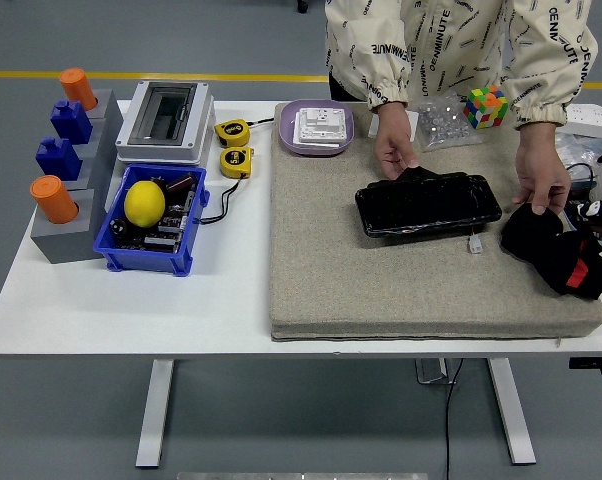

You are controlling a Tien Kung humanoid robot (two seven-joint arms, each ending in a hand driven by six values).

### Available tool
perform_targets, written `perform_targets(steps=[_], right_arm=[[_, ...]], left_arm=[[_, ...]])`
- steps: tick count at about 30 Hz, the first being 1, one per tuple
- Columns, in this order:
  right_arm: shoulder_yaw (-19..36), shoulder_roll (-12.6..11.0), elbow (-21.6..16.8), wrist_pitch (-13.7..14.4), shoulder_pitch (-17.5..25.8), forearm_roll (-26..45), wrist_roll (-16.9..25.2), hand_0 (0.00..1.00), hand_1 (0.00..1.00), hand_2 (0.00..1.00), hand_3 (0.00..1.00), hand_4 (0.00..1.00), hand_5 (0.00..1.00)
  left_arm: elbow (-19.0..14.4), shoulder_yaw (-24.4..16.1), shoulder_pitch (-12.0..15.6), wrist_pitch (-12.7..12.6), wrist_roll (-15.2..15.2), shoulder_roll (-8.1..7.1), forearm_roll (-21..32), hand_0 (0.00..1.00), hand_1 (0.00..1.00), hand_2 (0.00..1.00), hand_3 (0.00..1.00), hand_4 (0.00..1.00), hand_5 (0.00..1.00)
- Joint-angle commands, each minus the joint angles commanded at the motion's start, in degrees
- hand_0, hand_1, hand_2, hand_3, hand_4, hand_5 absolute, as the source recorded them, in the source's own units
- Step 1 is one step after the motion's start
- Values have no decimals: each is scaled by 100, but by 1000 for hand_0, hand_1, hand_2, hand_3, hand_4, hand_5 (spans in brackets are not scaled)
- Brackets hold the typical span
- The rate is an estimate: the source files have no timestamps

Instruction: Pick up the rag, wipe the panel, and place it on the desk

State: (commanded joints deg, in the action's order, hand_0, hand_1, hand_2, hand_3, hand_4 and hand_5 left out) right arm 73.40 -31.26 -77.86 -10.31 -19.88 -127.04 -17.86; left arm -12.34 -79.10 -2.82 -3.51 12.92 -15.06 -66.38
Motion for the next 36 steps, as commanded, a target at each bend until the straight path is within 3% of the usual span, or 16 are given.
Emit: perform_targets(steps=[12,36], right_arm=[[175,301,48,-38,138,-46,-64,720,690,785,780,998,648],[-184,374,476,17,-274,-22,57,731,705,804,792,998,642]], left_arm=[[-5,-16,1,-1,0,-5,-6,634,658,686,573,614,511],[0,-4,-7,1,-1,11,25,635,658,686,573,613,509]])
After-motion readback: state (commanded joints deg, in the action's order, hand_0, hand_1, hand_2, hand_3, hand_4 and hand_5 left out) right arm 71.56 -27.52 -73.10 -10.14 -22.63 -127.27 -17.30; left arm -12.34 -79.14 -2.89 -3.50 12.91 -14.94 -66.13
